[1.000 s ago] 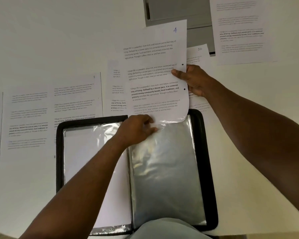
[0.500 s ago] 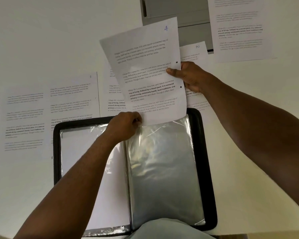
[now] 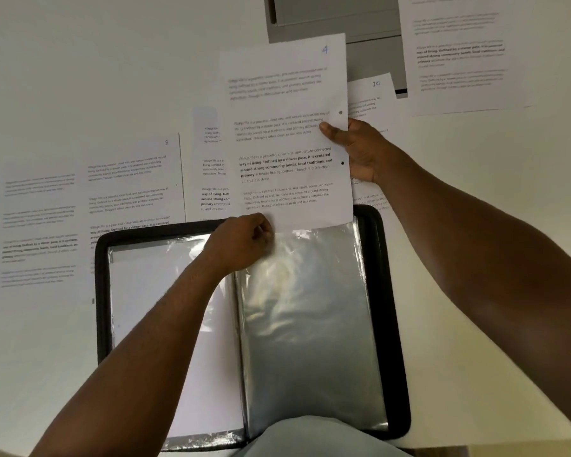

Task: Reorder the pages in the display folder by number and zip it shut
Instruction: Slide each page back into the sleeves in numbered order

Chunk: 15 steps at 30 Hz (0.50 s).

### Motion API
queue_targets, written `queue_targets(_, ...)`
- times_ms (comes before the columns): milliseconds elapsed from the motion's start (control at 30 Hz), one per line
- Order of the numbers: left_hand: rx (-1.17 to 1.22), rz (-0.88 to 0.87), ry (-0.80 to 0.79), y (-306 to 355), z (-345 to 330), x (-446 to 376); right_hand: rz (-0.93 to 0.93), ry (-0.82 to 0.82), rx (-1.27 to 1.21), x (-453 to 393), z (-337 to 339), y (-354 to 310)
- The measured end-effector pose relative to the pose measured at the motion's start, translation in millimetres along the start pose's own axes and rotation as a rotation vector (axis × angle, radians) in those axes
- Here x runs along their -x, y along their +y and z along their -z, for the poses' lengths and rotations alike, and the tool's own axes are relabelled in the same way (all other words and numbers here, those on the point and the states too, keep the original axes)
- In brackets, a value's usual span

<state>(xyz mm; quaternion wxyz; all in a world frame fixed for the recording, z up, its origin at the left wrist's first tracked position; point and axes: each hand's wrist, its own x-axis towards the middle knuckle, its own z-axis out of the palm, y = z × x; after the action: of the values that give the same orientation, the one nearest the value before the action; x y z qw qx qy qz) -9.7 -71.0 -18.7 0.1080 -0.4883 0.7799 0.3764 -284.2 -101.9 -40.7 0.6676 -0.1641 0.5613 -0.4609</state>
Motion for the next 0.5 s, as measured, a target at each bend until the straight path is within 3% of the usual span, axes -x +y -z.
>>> queue_targets(367,0.104,-0.014,-0.097,22,-14,-10,-0.060,-0.151,0.018,11,12,14)
queue_targets(500,0.248,-0.064,-0.149,47,-24,-13,-0.032,-0.106,-0.065,10,12,12)
